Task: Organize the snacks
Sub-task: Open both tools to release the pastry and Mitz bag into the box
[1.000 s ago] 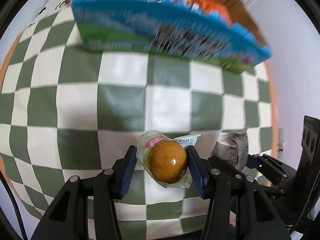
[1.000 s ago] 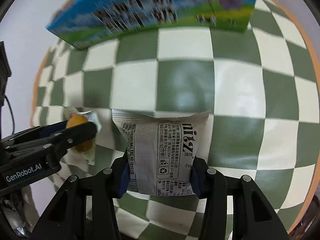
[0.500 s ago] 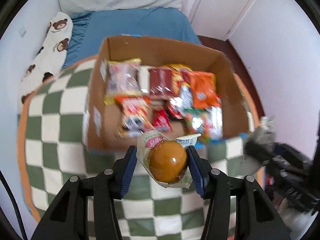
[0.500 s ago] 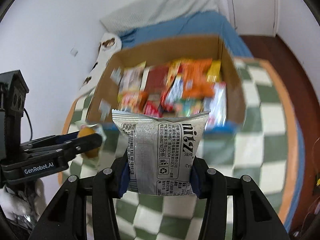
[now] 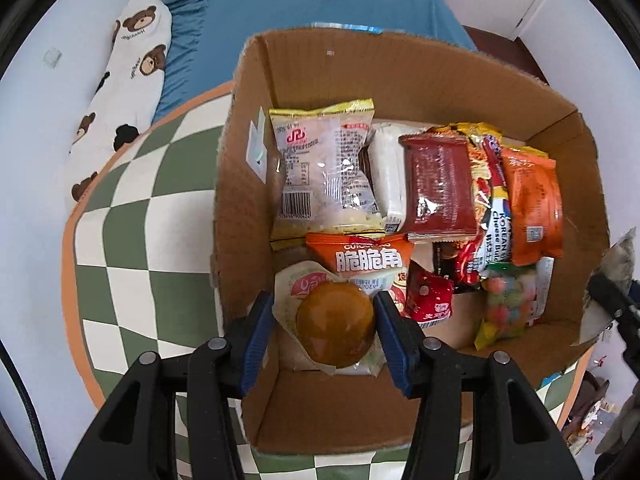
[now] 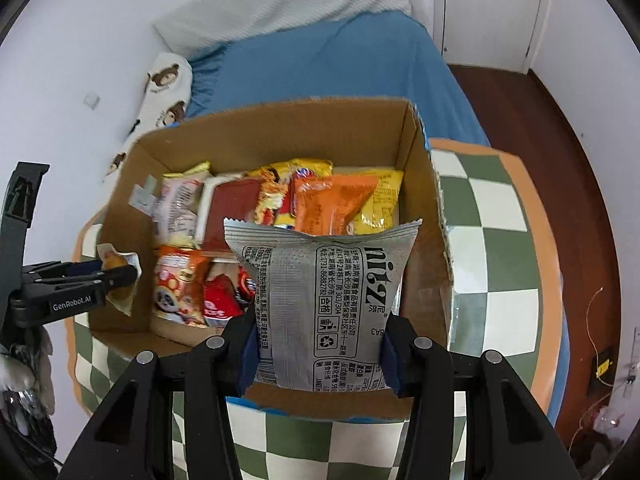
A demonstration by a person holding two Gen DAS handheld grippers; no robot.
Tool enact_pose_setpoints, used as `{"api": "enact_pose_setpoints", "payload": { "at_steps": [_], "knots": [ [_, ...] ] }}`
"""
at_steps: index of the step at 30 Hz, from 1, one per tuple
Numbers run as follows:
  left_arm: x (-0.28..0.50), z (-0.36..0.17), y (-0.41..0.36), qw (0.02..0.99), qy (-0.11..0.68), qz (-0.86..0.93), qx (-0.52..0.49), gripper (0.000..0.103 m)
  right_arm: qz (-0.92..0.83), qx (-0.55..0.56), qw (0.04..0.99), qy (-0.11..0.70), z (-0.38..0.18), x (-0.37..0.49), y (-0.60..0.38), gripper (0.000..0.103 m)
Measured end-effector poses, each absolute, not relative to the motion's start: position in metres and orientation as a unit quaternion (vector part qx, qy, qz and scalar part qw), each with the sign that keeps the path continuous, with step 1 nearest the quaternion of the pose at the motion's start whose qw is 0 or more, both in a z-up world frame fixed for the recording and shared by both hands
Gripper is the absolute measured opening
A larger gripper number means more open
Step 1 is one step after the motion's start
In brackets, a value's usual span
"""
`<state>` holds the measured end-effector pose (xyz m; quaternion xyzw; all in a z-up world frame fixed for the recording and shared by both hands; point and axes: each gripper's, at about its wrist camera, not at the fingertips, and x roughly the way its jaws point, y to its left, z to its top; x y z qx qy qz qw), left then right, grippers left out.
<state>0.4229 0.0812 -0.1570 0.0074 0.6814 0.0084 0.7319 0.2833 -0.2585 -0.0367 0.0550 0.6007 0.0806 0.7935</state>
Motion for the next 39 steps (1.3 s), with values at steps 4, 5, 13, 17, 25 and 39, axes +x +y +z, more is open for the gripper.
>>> {"api": "enact_pose_setpoints", "payload": {
  "at_steps": [4, 5, 13, 17, 25, 39],
  "knots": [
    [0.426, -0.165, 0.083, 0.727, 0.687, 0.012, 0.003, 0.058, 0.068, 0.05, 0.773, 0.629, -0.061, 0.289, -0.262, 0.054],
    [0.426, -0.165, 0.084, 0.727, 0.686, 0.006, -0.01, 0.064, 0.064, 0.05, 0.765, 0.639, -0.067, 0.29, -0.263, 0.066],
    [0.422, -0.159, 0.069, 0.744, 0.668, -0.008, 0.002, 0.099, 0.047, 0.06, 0.765, 0.639, -0.071, 0.29, -0.274, 0.097],
    [0.415, -0.155, 0.063, 0.749, 0.662, -0.016, -0.008, 0.099, 0.041, 0.049, 0.774, 0.63, -0.066, 0.287, -0.271, 0.097],
    [0.394, -0.135, 0.057, 0.774, 0.633, -0.011, -0.022, 0.099, 0.035, 0.028, 0.789, 0.612, -0.052, 0.273, -0.26, 0.099],
    [0.307, -0.053, 0.053, 0.843, 0.537, -0.017, -0.031, 0.099, 0.042, 0.015, 0.844, 0.534, 0.016, 0.207, -0.246, 0.1]
  ]
}}
